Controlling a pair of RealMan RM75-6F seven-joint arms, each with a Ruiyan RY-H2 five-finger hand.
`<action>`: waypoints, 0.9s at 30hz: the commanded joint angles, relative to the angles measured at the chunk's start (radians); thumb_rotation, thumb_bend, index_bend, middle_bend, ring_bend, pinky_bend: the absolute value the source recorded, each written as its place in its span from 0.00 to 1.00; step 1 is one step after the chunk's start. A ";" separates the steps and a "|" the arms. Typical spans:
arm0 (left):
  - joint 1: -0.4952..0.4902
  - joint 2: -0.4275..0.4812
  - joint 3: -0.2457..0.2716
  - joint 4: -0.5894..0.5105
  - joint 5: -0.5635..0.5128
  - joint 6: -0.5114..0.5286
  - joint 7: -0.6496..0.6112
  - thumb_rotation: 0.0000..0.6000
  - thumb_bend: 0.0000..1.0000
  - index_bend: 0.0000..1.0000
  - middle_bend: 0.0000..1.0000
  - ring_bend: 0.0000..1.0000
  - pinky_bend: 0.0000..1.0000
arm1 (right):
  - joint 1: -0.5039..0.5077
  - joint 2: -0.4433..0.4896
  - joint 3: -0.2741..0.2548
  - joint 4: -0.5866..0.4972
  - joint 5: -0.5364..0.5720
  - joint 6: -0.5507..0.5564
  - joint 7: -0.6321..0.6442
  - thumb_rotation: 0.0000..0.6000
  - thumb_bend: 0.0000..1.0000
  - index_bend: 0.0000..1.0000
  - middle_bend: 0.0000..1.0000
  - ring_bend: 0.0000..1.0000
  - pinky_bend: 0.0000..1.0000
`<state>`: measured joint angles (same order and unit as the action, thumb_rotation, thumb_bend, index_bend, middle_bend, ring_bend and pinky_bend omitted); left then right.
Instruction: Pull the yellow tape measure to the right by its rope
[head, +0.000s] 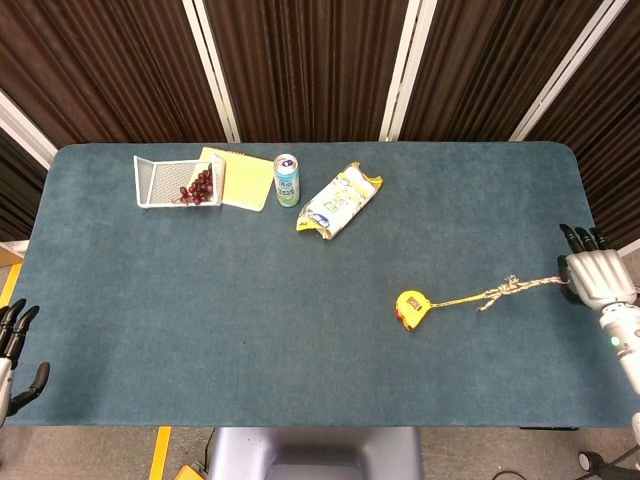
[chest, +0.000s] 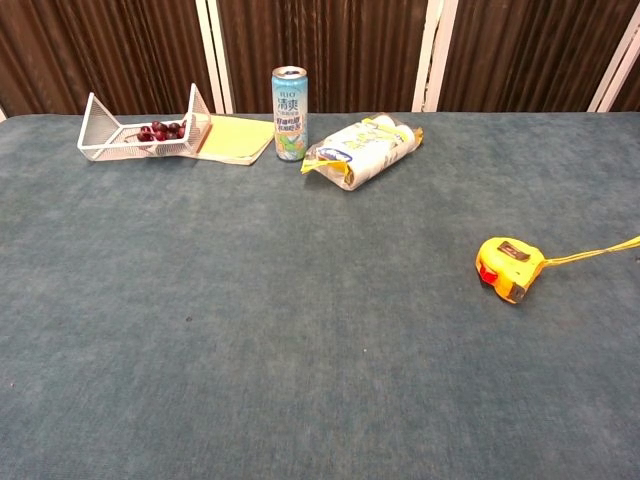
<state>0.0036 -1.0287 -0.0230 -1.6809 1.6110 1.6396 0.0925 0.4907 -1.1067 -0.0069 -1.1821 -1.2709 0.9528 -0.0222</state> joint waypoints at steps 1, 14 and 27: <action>0.000 0.001 0.000 0.000 -0.001 0.000 -0.002 1.00 0.43 0.04 0.00 0.00 0.02 | 0.012 -0.002 0.013 -0.054 -0.031 -0.003 0.029 1.00 0.51 0.71 0.10 0.13 0.00; -0.002 0.001 0.000 0.005 -0.003 -0.006 0.000 1.00 0.43 0.04 0.00 0.00 0.02 | 0.048 0.022 0.044 -0.454 -0.112 0.036 -0.056 1.00 0.22 0.01 0.00 0.00 0.00; -0.009 -0.006 -0.008 0.006 -0.020 -0.017 0.011 1.00 0.43 0.04 0.00 0.00 0.02 | -0.247 0.112 -0.018 -0.568 -0.258 0.523 -0.052 1.00 0.18 0.03 0.00 0.00 0.00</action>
<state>-0.0049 -1.0344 -0.0312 -1.6750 1.5913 1.6226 0.1038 0.3513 -1.0318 0.0085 -1.7322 -1.4541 1.3365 -0.1101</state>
